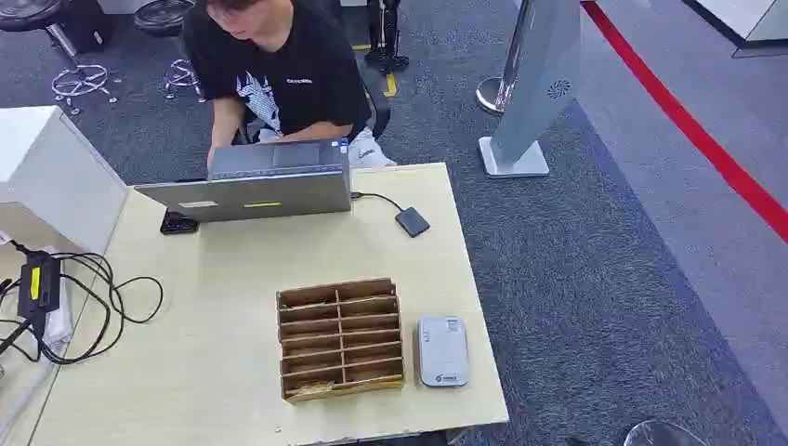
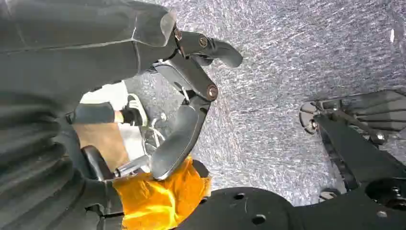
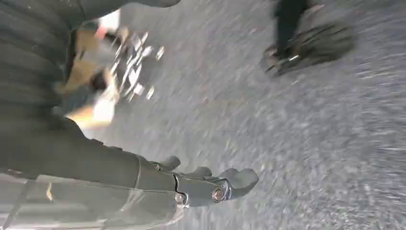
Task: Pass the card to the sensor for recognition and then transmit it.
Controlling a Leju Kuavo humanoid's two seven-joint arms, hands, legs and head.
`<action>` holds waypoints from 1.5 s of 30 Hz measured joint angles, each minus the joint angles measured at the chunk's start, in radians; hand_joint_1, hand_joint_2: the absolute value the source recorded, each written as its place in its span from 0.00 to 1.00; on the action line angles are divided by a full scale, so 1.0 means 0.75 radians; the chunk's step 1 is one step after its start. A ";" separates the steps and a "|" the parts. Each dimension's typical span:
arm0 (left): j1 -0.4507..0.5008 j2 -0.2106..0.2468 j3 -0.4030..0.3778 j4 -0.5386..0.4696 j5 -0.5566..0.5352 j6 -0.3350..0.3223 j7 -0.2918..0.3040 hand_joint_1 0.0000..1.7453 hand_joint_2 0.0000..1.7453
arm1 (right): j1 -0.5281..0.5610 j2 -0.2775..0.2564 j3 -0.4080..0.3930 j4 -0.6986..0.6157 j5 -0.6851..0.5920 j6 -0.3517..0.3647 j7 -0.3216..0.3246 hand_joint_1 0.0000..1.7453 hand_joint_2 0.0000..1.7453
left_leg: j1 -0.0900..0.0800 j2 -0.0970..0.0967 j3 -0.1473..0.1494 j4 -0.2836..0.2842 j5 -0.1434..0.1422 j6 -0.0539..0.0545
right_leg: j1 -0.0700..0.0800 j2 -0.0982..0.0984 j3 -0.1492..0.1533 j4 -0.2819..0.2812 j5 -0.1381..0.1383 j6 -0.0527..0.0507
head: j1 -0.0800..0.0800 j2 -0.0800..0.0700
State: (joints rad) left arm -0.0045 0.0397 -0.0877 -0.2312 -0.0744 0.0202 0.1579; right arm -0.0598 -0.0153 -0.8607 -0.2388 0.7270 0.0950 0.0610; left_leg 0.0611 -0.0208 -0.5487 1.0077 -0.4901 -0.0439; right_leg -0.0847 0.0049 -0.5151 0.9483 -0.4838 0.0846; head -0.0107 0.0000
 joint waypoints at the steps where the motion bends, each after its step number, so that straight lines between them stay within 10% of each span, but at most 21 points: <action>1: -0.002 0.001 -0.003 0.003 -0.001 -0.001 0.004 0.00 1.00 | -0.012 -0.004 -0.043 0.002 -0.026 0.012 -0.009 0.00 1.00 | 0.000 0.000 0.000 0.000 0.000 0.000 | 0.000 0.000 0.000 0.000 0.000 0.000 | 0.001 0.000; 21: -0.024 0.004 -0.007 0.025 0.001 0.001 0.119 0.00 1.00 | -0.303 -0.149 -0.606 -0.018 -0.667 0.357 -0.250 0.00 1.00 | 0.000 0.000 0.001 0.000 0.001 0.000 | 0.000 0.000 0.001 0.000 0.001 0.000 | 0.000 0.000; 32: -0.026 -0.007 -0.007 0.034 0.011 0.001 0.137 0.00 1.00 | -0.329 -0.143 -0.451 -0.330 -0.912 0.514 -0.450 0.00 1.00 | 0.000 -0.001 0.001 0.001 0.001 0.000 | 0.000 0.000 0.002 0.000 0.001 0.000 | 0.000 0.000; 45: -0.026 -0.016 0.004 0.039 0.017 0.005 0.138 0.00 1.00 | -0.244 -0.112 -0.043 -0.804 -0.901 0.396 -0.588 0.00 1.00 | 0.000 -0.001 0.001 0.001 0.001 0.000 | 0.000 0.000 0.003 0.000 0.001 0.000 | 0.000 0.000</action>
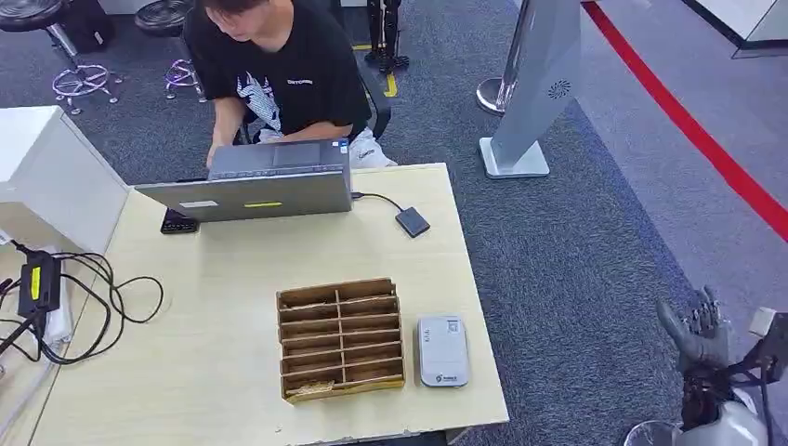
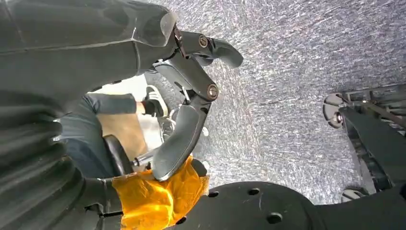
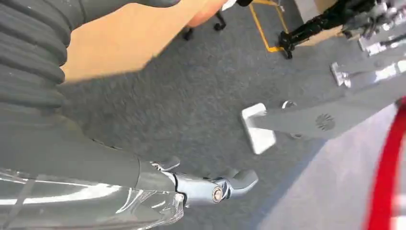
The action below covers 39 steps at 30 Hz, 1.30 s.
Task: Pass the card to the sensor for recognition and then transmit it.
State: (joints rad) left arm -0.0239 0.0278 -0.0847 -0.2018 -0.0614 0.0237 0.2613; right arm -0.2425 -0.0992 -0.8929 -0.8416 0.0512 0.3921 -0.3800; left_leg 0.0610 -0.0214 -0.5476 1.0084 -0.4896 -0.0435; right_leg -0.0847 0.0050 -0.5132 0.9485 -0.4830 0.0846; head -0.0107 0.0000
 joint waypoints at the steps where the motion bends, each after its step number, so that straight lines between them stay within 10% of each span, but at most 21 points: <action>1: -0.001 -0.001 0.001 0.000 -0.002 0.000 0.000 0.00 1.00 | -0.001 0.000 0.040 -0.028 0.017 -0.027 -0.007 0.00 1.00 | 0.000 0.000 0.000 0.000 0.000 0.000 | 0.000 0.000 0.000 0.000 0.000 0.000 | 0.000 0.000; 17: -0.011 -0.012 0.002 0.005 -0.069 -0.020 0.002 0.00 1.00 | -0.243 0.031 0.678 -0.162 0.291 -0.367 0.045 0.00 1.00 | 0.000 -0.002 -0.001 0.000 0.002 0.000 | 0.000 -0.001 0.001 0.002 0.000 0.000 | 0.001 0.000; 18: -0.014 -0.013 0.002 0.005 -0.074 -0.022 0.002 0.00 1.00 | -0.267 0.035 0.709 -0.150 0.307 -0.383 0.056 0.00 0.00 | 0.000 -0.002 -0.001 0.000 0.002 0.000 | 0.000 -0.001 0.001 0.001 0.000 0.000 | 0.000 0.000; 20: -0.021 -0.013 0.001 0.005 -0.084 -0.028 0.004 0.00 1.00 | -0.312 0.043 0.775 -0.126 0.343 -0.412 0.078 0.00 0.00 | 0.000 -0.002 -0.001 0.000 0.002 0.000 | 0.000 -0.001 0.001 0.001 0.000 0.000 | 0.001 0.000; 21: -0.024 -0.015 0.000 0.005 -0.090 -0.031 0.005 0.00 1.00 | -0.338 0.047 0.805 -0.111 0.360 -0.425 0.090 0.00 1.00 | 0.000 -0.002 -0.001 0.000 0.002 0.000 | 0.000 -0.001 0.001 0.002 0.000 0.000 | 0.000 0.000; 39: -0.059 -0.032 -0.047 0.005 -0.185 -0.076 0.016 0.00 1.00 | -0.734 0.104 1.355 0.171 0.774 -0.670 0.311 0.00 1.00 | 0.000 -0.002 -0.001 0.000 0.002 0.000 | 0.000 -0.001 0.001 0.002 0.001 0.000 | 0.001 0.000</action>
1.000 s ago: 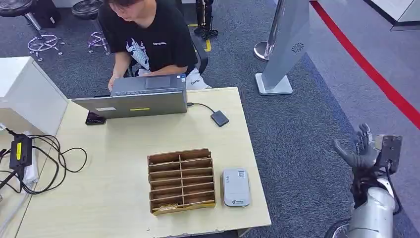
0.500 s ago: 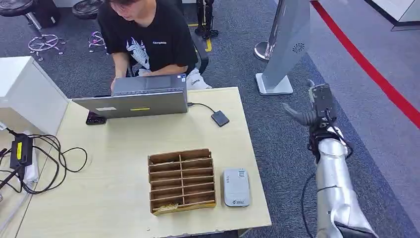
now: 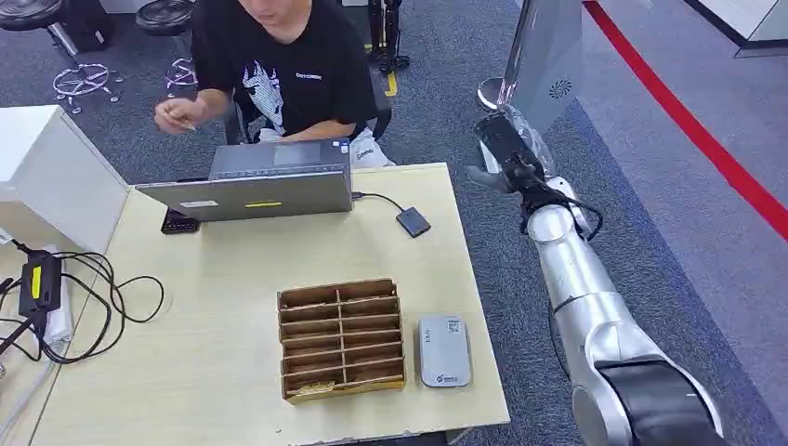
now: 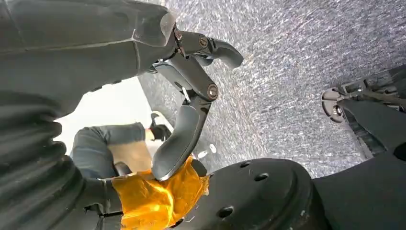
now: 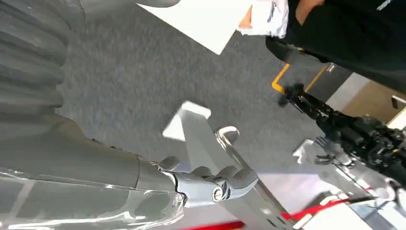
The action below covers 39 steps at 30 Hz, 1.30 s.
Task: Pass the card to the sensor for recognition and then transmit it.
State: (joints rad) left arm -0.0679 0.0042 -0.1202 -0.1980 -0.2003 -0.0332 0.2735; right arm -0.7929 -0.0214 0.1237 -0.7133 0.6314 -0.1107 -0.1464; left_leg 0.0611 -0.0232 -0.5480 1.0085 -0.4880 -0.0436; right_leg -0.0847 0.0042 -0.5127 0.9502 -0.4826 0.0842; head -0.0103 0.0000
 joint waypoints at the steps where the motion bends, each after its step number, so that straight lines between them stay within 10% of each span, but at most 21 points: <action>1: -0.002 -0.001 -0.004 0.001 -0.006 -0.002 0.001 0.00 1.00 | -0.023 0.005 0.033 0.017 0.029 -0.015 0.014 0.00 1.00 | 0.000 0.000 0.000 0.000 0.000 0.000 | 0.000 0.000 0.000 0.000 0.000 0.000 | 0.000 0.000; 24: -0.049 -0.020 -0.068 0.009 -0.123 -0.052 0.021 0.00 1.00 | -0.502 0.039 0.674 0.348 0.683 -0.375 0.341 0.00 1.00 | 0.000 0.000 0.001 0.001 0.001 0.001 | 0.000 0.001 -0.001 0.000 0.001 0.000 | 0.000 0.000; 25: -0.050 -0.021 -0.070 0.010 -0.128 -0.054 0.021 0.00 1.00 | -0.518 0.039 0.691 0.358 0.706 -0.392 0.352 1.00 1.00 | 0.000 0.000 0.001 0.001 0.001 0.001 | 0.000 0.001 -0.001 0.000 0.001 0.000 | -0.001 0.000; 33: -0.056 -0.025 -0.077 0.012 -0.170 -0.060 0.025 0.00 1.00 | -0.587 0.041 0.755 0.415 0.905 -0.662 0.416 1.00 1.00 | 0.000 0.000 0.001 0.001 0.001 0.000 | 0.000 0.001 -0.001 0.000 0.001 0.000 | 0.000 0.000; 39: -0.057 -0.026 -0.077 0.013 -0.175 -0.060 0.025 0.00 1.00 | -0.597 0.046 0.751 0.426 0.937 -0.692 0.373 1.00 1.00 | 0.000 0.002 0.001 0.001 0.001 0.000 | 0.000 0.002 -0.001 0.000 0.001 0.000 | -0.001 0.000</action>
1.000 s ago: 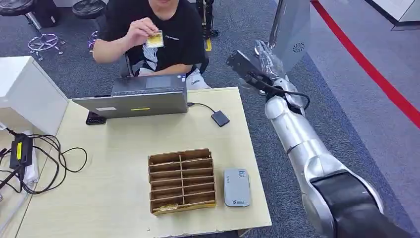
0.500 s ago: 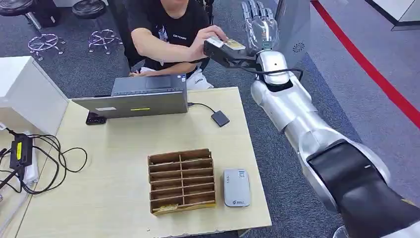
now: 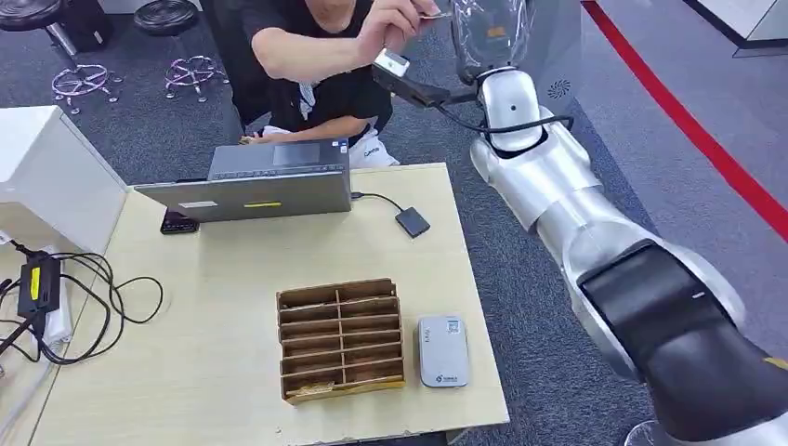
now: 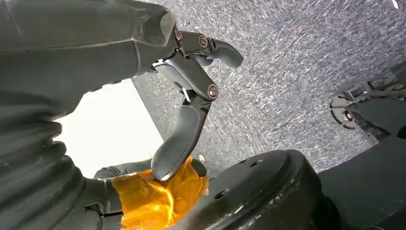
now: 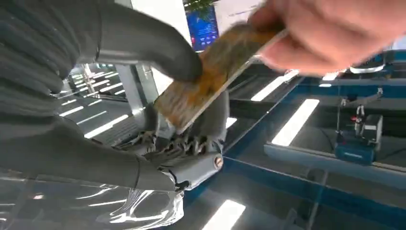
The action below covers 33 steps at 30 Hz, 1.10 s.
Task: Pass the card to the sensor for recognition and then transmit it.
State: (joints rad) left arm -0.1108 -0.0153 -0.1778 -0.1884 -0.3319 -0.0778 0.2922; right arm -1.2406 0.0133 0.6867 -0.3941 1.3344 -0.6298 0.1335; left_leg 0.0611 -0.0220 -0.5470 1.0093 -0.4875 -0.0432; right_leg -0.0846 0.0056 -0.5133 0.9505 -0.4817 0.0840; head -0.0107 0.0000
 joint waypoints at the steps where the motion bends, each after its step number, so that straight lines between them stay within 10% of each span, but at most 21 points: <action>1: 0.000 0.000 0.000 0.000 0.000 0.000 0.000 0.00 1.00 | 0.000 0.003 -0.001 0.001 0.000 -0.002 -0.006 1.00 1.00 | 0.000 0.000 0.000 0.000 0.000 0.000 | 0.000 0.000 0.000 0.000 0.000 0.000 | 0.001 0.000; 9: 0.002 0.000 0.000 0.001 0.009 0.005 -0.005 0.00 1.00 | 0.023 0.007 -0.037 0.002 -0.074 -0.030 -0.135 1.00 1.00 | 0.000 0.000 0.000 0.000 0.000 -0.001 | 0.000 0.000 0.000 0.000 0.001 0.000 | 0.000 0.000; 18: 0.035 0.000 0.003 0.001 0.070 0.042 -0.042 0.00 1.00 | 0.256 -0.027 -0.191 -0.241 -0.348 -0.078 -0.468 1.00 1.00 | 0.000 0.000 0.001 0.000 0.000 -0.001 | 0.000 0.000 -0.001 -0.001 0.000 0.000 | 0.000 0.000; 33: 0.105 0.010 0.170 0.001 0.225 0.108 -0.052 0.00 1.00 | 1.321 -0.357 -0.444 -1.397 -1.098 0.401 -0.882 1.00 1.00 | 0.000 -0.002 -0.002 -0.001 -0.003 0.000 | 0.000 -0.003 -0.002 -0.003 -0.002 0.001 | 0.001 0.000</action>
State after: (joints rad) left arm -0.0318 -0.0080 -0.0501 -0.1881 -0.1632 0.0034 0.2529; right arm -0.2499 -0.2547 0.3537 -1.4421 0.5112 -0.3290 -0.5279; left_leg 0.0611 -0.0233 -0.5485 1.0085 -0.4896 -0.0429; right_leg -0.0846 0.0034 -0.5147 0.9480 -0.4835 0.0849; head -0.0103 0.0000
